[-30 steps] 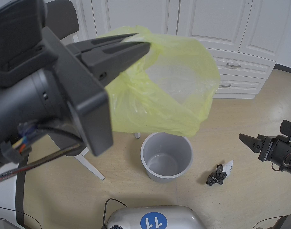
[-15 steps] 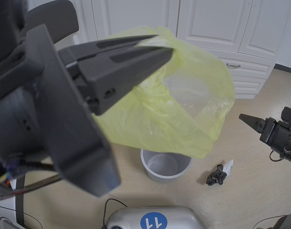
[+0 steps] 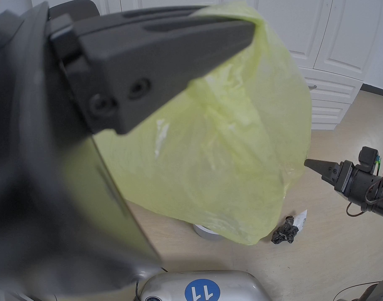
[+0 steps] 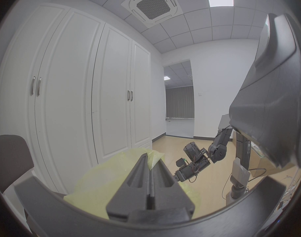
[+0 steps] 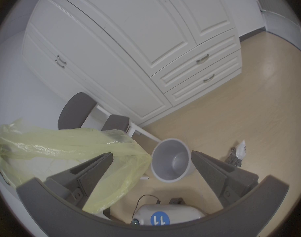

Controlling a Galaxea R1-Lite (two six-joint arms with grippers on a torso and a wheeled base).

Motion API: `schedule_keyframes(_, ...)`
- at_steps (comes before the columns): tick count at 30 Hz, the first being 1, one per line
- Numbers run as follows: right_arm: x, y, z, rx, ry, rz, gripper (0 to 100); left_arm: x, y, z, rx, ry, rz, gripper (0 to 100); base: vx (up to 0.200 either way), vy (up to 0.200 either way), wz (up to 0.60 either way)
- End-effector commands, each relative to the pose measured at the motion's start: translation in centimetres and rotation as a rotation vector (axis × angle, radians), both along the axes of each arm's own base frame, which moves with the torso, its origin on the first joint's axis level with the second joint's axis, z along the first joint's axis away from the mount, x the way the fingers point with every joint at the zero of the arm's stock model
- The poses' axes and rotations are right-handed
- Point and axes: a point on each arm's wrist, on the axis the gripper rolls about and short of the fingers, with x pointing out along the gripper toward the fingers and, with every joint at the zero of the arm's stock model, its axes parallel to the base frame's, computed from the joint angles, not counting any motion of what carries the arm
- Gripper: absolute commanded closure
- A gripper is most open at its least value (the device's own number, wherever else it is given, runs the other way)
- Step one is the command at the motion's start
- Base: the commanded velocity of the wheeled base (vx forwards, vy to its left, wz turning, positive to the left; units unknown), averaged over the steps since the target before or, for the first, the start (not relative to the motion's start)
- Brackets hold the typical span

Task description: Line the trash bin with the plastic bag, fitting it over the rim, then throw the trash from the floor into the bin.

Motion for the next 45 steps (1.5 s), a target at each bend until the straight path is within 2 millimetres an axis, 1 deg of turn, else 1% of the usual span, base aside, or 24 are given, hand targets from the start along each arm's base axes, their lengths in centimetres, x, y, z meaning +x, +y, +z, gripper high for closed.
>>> schedule_keyframes(1,-0.7,0.1,-0.9,-0.005,0.027,0.059,0,0.0,-0.4,0.1,0.0,0.0,-0.003,100,0.0,0.0,0.0)
schedule_keyframes(2,-0.7,0.1,-0.9,-0.005,0.027,0.059,0,0.0,-0.4,0.1,0.0,0.0,-0.003,100,0.0,0.0,0.0)
schedule_keyframes(4,-1.8,0.4,-1.6,-0.012,0.046,0.148,0,0.0,-0.4,0.2,-0.003,-0.001,-0.003,100,0.0,0.0,0.0)
schedule_keyframes(6,-2.4,0.7,-2.3,-0.027,0.062,0.211,0,0.0,-0.4,0.3,-0.008,-0.004,-0.003,100,0.0,0.0,0.0)
schedule_keyframes(10,-2.6,1.4,-3.5,-0.07,0.094,0.271,0,0.1,-0.7,0.7,-0.017,-0.006,-0.003,100,0.0,0.0,0.0)
schedule_keyframes(13,-2.2,1.8,-3.8,-0.077,0.115,0.28,0,0.0,-0.7,0.8,-0.02,-0.007,-0.008,100,0.0,0.0,0.0)
schedule_keyframes(14,-1.6,2.2,-4.1,-0.076,0.132,0.274,0,-0.3,-0.8,0.9,-0.026,-0.009,-0.025,100,0.0,0.0,0.0)
schedule_keyframes(16,-1.3,2.3,-4.0,-0.062,0.123,0.266,0,-0.5,-0.8,0.9,-0.029,-0.009,-0.032,100,0.0,0.0,0.0)
schedule_keyframes(22,0.2,2.8,-4.4,0.025,0.091,0.236,0,-0.8,-1.0,1.4,-0.045,-0.015,-0.049,100,0.0,0.0,0.0)
schedule_keyframes(30,-0.2,2.6,-4.7,0.016,0.082,0.239,0,-0.9,-1.2,1.6,-0.048,-0.015,-0.056,100,0.0,0.0,0.0)
schedule_keyframes(31,-0.3,2.6,-4.7,0.015,0.08,0.24,100,-1.0,-1.1,1.7,-0.051,-0.016,-0.056,100,0.0,0.0,0.0)
schedule_keyframes(39,-0.2,2.2,-4.2,0.032,0.061,0.22,100,-0.9,-1.2,1.4,-0.042,-0.012,-0.057,100,0.0,0.0,0.0)
schedule_keyframes(41,-0.1,1.7,-3.4,0.048,0.021,0.192,100,-0.8,-1.3,1.1,-0.025,-0.004,-0.051,100,0.0,0.0,0.0)
schedule_keyframes(43,-0.2,1.1,-2.7,0.06,-0.015,0.175,100,-0.3,-1.4,0.5,0.001,0.006,-0.016,100,0.0,0.0,0.0)
schedule_keyframes(44,-0.2,1.0,-2.7,0.06,-0.016,0.174,100,-0.2,-1.5,0.4,0.007,0.007,-0.015,100,0.0,0.0,0.0)
schedule_keyframes(45,-0.4,0.8,-2.3,0.067,-0.037,0.165,100,1.0,-1.7,-0.6,0.055,0.023,0.036,100,0.0,0.0,0.0)
